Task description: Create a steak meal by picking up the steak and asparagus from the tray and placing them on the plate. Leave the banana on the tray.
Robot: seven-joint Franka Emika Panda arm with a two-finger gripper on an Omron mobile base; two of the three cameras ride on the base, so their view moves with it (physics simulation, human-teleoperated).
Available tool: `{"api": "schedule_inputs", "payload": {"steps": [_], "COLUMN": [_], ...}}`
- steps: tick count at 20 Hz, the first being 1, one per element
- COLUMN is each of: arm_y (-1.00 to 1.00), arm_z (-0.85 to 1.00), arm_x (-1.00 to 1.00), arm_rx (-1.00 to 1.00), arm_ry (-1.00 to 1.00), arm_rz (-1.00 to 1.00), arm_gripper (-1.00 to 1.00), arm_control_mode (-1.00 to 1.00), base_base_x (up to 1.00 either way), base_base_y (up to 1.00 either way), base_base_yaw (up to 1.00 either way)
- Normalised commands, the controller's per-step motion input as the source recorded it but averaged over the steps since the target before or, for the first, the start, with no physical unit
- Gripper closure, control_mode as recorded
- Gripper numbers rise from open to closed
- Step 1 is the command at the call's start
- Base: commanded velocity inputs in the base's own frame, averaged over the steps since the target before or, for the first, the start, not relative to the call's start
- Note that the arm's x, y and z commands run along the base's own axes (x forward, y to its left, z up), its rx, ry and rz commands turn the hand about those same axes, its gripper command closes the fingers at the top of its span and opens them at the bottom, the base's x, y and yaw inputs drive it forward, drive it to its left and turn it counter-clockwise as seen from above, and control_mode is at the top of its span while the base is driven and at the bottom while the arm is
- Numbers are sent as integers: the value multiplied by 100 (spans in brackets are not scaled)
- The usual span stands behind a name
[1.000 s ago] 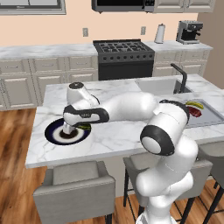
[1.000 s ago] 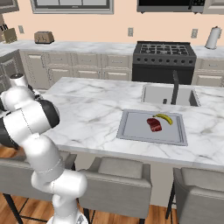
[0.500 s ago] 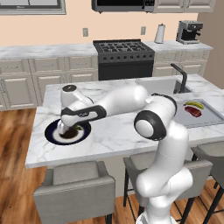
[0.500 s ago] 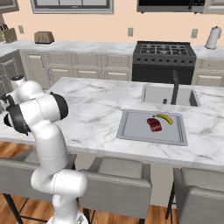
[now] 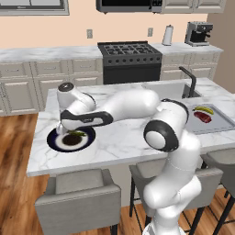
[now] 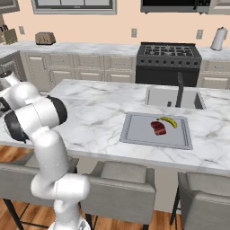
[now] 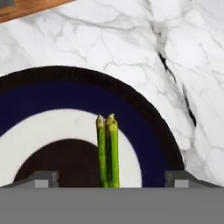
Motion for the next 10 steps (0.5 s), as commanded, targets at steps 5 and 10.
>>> {"api": "schedule_inputs", "payload": {"steps": [5,10], "arm_y": [-93,-100], "arm_z": [52,22], "arm_x": [-67,-50], "arm_rx": [4,8], "arm_ry": [-10,-5], "arm_rz": [-11,-16], "arm_gripper": [-100,-100], "arm_control_mode": [-100,-100], "base_base_x": [0,0], "base_base_y": [0,0], "base_base_yaw": [0,0]}}
